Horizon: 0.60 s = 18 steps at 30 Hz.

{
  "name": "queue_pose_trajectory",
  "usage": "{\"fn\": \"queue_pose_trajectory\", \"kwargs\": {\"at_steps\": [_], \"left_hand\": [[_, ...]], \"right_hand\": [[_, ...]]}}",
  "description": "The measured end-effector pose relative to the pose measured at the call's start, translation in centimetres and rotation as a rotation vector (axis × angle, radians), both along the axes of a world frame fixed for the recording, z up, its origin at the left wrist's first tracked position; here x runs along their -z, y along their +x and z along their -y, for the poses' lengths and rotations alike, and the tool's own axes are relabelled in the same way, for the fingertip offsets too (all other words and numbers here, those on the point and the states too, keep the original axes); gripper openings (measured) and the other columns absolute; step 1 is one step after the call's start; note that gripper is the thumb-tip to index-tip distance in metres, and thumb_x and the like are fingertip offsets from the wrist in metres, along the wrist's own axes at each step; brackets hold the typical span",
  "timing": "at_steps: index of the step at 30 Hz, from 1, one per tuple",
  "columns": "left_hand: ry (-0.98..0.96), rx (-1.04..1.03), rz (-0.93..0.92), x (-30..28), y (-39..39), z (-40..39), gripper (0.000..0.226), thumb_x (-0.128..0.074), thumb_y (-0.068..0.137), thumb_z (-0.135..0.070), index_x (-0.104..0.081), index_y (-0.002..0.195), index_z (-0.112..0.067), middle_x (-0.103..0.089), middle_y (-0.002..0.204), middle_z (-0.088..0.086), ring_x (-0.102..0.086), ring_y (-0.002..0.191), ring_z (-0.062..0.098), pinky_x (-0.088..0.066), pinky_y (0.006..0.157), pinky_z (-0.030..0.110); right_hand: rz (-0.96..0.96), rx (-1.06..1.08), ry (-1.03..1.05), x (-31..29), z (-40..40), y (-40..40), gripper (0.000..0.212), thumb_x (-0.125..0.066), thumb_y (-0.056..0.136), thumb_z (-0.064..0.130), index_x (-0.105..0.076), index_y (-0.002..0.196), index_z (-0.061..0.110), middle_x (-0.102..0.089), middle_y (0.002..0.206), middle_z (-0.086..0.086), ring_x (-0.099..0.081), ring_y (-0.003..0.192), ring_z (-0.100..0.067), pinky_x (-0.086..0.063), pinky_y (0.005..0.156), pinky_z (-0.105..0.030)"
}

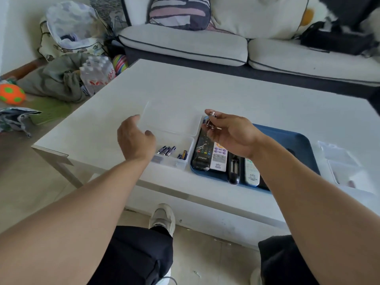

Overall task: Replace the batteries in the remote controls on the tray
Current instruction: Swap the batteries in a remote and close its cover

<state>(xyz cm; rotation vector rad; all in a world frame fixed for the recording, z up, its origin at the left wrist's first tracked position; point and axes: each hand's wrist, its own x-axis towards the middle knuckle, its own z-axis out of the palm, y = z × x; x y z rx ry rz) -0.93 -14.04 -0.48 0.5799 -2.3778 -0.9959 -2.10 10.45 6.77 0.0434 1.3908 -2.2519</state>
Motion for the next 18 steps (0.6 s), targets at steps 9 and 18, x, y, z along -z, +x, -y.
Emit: {"fn": "queue_pose_trajectory", "kwargs": {"at_steps": [9,18], "left_hand": [[0.121,0.62,0.311,-4.2,2.0,-12.9,0.009,-0.075,0.085,-0.031,-0.07,0.086,-0.023,-0.072,0.085,-0.008,-0.071,0.075,0.014,-0.052,0.061,0.023],[-0.45,0.603,0.735,-3.2,3.4,-18.0,0.038,-0.058,0.082,-0.056,-0.063,0.086,-0.019,-0.07,0.07,-0.003,-0.069,0.063,0.014,-0.047,0.059,0.024]], "right_hand": [[0.129,0.179,0.125,-0.3,-5.9,2.5,0.017,-0.054,0.101,0.011,-0.065,0.113,0.01,-0.063,0.083,-0.004,-0.057,0.066,-0.014,-0.042,0.06,-0.023],[0.176,0.338,0.552,1.3,-9.6,4.3,0.017,-0.074,0.089,0.023,-0.074,0.104,0.014,-0.07,0.079,0.003,-0.039,0.059,-0.011,-0.045,0.059,-0.025]]}}
